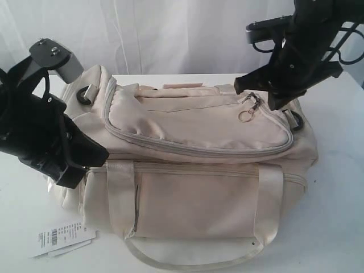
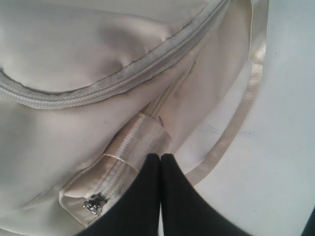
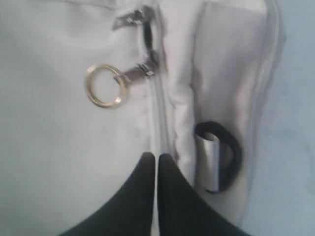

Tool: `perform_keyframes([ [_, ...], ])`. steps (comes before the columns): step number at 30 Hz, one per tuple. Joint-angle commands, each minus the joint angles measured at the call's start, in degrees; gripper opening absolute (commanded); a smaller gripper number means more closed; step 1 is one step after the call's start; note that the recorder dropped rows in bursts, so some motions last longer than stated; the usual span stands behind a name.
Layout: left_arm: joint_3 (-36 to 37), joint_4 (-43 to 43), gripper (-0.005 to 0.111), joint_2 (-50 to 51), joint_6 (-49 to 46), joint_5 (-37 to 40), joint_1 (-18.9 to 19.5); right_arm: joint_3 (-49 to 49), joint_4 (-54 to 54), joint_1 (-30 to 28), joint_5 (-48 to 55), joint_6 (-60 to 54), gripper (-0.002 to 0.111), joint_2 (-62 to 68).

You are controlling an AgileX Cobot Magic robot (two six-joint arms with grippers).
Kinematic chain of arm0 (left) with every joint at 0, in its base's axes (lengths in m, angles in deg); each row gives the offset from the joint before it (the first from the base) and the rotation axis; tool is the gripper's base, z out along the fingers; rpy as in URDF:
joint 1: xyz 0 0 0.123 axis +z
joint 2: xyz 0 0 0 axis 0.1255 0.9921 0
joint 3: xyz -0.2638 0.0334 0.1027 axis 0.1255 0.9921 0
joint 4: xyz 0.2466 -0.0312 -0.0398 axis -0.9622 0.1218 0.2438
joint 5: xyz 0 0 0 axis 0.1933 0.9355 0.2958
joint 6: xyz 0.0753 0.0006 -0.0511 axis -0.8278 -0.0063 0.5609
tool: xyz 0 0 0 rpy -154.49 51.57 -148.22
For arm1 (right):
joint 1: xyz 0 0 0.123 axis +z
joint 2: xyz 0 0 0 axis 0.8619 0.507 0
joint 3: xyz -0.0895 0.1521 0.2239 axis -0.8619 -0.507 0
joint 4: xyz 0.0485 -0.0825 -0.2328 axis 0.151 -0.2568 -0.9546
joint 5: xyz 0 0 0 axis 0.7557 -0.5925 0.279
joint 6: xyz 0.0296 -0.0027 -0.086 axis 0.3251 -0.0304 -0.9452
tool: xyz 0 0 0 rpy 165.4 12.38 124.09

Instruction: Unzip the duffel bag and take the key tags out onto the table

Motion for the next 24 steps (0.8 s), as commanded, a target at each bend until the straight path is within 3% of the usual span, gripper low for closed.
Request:
perform_keyframes([
  [1, -0.34, 1.22, 0.0, 0.04, -0.12, 0.77, -0.26, 0.05, 7.94, 0.0, -7.72, -0.57, 0.007, 0.1],
  [8, -0.34, 1.22, 0.0, 0.04, -0.12, 0.77, -0.26, 0.05, 9.96, 0.0, -9.23, -0.02, 0.051, 3.98],
  [10, -0.34, 1.22, 0.0, 0.04, -0.12, 0.77, -0.26, 0.05, 9.96, 0.0, -8.51, 2.8, 0.059, 5.11],
  [24, -0.34, 1.58, 0.0, 0.04, -0.12, 0.86, -0.26, 0.05, 9.23, 0.0, -13.12, 11.33, 0.058, 12.13],
])
